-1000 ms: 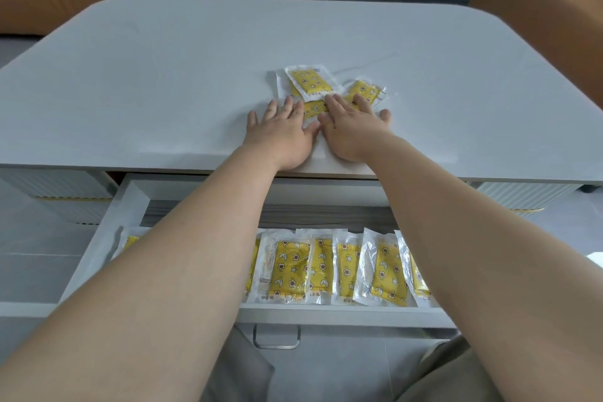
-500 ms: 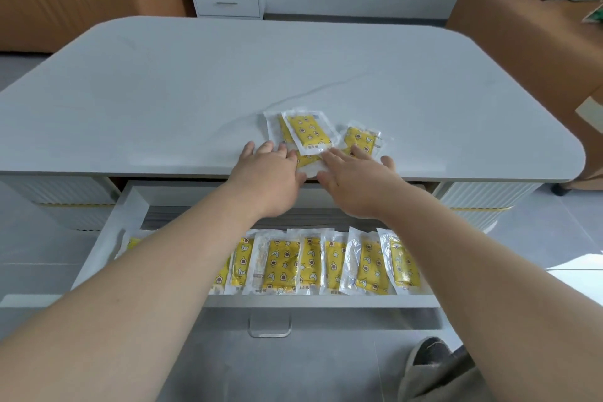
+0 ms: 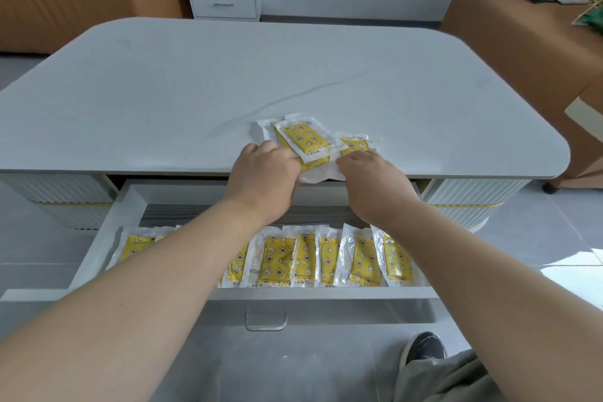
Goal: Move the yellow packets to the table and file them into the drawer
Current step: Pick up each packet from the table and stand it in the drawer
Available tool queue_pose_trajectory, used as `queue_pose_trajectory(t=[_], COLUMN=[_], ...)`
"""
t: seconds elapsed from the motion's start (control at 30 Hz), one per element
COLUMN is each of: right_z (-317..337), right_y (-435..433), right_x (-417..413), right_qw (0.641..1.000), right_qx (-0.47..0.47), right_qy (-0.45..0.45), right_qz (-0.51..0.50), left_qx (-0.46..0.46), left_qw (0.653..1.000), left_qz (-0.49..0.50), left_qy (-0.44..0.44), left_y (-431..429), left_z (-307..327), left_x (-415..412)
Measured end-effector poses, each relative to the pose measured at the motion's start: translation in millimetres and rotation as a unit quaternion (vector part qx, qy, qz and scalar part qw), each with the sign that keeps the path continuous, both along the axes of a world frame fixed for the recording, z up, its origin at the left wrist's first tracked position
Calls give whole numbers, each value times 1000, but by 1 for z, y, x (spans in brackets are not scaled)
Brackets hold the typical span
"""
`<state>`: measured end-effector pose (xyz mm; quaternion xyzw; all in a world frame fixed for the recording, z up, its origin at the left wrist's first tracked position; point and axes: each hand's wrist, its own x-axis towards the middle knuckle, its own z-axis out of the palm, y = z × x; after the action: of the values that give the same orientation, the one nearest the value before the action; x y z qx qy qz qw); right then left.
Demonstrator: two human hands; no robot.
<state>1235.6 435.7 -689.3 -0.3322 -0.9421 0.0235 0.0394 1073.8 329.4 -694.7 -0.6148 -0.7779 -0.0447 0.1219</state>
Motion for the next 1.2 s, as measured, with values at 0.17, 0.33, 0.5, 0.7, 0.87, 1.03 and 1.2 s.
queue_pose_trajectory(t=[0.17,0.33,0.5,0.7,0.87,1.03,1.2], right_z=[-3,9,38,55,57,56,47], right_y=[7,8,-2,-7,-13,-17,-17], right_x=[8,16,15,20,21,21,18], right_qw=[996,979,913,784,695,668,707], right_qx=[84,55,-160,-342,-405,-424,-417], right_qy=[31,184,337,466,556,567,527], right_qz=[-17,-67,-165,-225,-209,-229,-219], left_qx=[87,177,190,248,248,132,-56], left_qw=[993,960,895,780,796,867,911], left_qz=[-14,25,42,82,134,107,31], left_qy=[-74,-215,-401,-568,-535,-469,-407], left_y=[-5,-10,-15,-18,-25,-33,-32], left_z=[3,13,30,42,48,43,25], left_x=[0,5,21,27,22,10,15])
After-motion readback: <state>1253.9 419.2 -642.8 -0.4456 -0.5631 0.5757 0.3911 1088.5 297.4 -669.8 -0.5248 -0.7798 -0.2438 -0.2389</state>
